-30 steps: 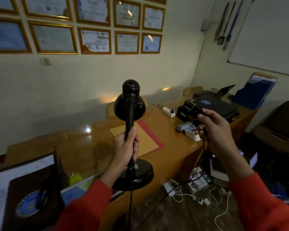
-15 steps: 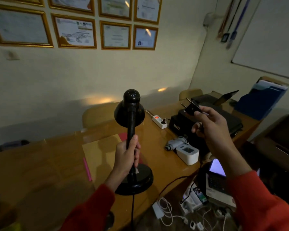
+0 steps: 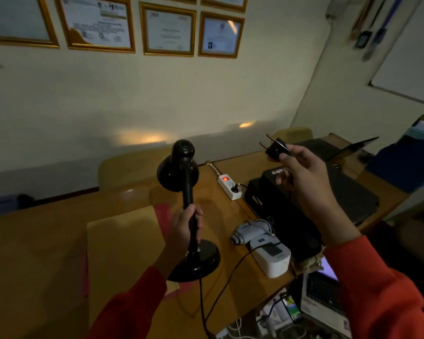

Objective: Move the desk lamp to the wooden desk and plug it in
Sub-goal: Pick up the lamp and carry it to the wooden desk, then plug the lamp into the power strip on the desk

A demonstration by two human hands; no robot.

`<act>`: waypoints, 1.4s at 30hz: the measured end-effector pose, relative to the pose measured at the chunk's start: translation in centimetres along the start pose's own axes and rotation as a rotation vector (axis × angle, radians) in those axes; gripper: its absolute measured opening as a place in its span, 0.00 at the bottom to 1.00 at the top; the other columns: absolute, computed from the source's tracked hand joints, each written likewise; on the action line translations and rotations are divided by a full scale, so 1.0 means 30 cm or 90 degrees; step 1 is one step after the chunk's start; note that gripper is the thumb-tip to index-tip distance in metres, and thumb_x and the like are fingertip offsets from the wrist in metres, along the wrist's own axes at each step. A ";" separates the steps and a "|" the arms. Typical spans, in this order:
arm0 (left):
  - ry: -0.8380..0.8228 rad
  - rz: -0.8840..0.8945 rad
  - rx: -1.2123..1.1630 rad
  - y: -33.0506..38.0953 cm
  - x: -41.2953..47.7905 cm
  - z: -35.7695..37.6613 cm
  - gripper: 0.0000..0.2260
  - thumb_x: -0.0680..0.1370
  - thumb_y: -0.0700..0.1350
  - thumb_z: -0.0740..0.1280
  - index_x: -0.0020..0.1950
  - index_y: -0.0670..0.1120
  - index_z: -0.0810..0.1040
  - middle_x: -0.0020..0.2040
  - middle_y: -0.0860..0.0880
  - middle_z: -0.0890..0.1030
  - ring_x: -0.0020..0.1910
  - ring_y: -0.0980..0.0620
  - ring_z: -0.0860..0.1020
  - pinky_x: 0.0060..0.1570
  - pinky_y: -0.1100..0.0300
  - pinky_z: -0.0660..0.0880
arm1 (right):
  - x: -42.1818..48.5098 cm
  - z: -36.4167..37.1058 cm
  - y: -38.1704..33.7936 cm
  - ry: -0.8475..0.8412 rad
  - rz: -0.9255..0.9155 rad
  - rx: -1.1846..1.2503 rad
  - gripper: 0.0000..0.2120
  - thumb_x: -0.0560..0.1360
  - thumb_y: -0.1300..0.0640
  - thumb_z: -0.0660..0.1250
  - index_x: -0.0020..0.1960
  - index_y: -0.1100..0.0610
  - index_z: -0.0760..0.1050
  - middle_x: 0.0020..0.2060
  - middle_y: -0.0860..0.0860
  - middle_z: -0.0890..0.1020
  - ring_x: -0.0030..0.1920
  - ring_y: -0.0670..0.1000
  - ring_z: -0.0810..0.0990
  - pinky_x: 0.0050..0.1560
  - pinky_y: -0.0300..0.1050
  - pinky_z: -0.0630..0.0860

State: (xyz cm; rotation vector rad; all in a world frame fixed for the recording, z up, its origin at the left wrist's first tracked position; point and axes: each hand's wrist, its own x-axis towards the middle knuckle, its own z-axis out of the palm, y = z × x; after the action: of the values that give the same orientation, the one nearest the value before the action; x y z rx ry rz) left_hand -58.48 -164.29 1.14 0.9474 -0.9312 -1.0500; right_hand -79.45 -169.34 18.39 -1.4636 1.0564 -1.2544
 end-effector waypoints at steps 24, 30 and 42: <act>0.267 -0.179 0.280 -0.523 0.132 0.244 0.13 0.81 0.40 0.57 0.42 0.52 0.78 0.44 0.46 0.80 0.48 0.39 0.78 0.51 0.48 0.75 | 0.484 -0.239 0.441 -0.308 0.111 -0.006 0.09 0.77 0.63 0.62 0.55 0.54 0.74 0.46 0.54 0.83 0.27 0.43 0.78 0.25 0.30 0.71; 0.262 -0.216 0.440 -0.547 0.111 0.238 0.08 0.81 0.41 0.60 0.55 0.41 0.76 0.52 0.44 0.80 0.54 0.45 0.78 0.54 0.57 0.71 | 0.513 -0.217 0.486 -0.350 0.141 -0.009 0.09 0.78 0.64 0.61 0.54 0.53 0.73 0.45 0.50 0.81 0.25 0.41 0.76 0.24 0.31 0.71; 0.225 -0.192 0.417 -0.591 0.093 0.270 0.08 0.80 0.35 0.59 0.46 0.45 0.75 0.47 0.49 0.78 0.47 0.65 0.77 0.47 0.73 0.71 | 0.557 -0.219 0.595 -0.360 0.155 -0.009 0.08 0.77 0.63 0.62 0.53 0.53 0.74 0.45 0.52 0.83 0.24 0.43 0.77 0.24 0.31 0.71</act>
State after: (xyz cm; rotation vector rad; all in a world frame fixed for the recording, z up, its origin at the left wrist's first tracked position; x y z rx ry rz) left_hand -70.20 -172.23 -12.55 1.7987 -0.8589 -0.7846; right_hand -84.85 -190.17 5.05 -1.5212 0.8219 -0.6059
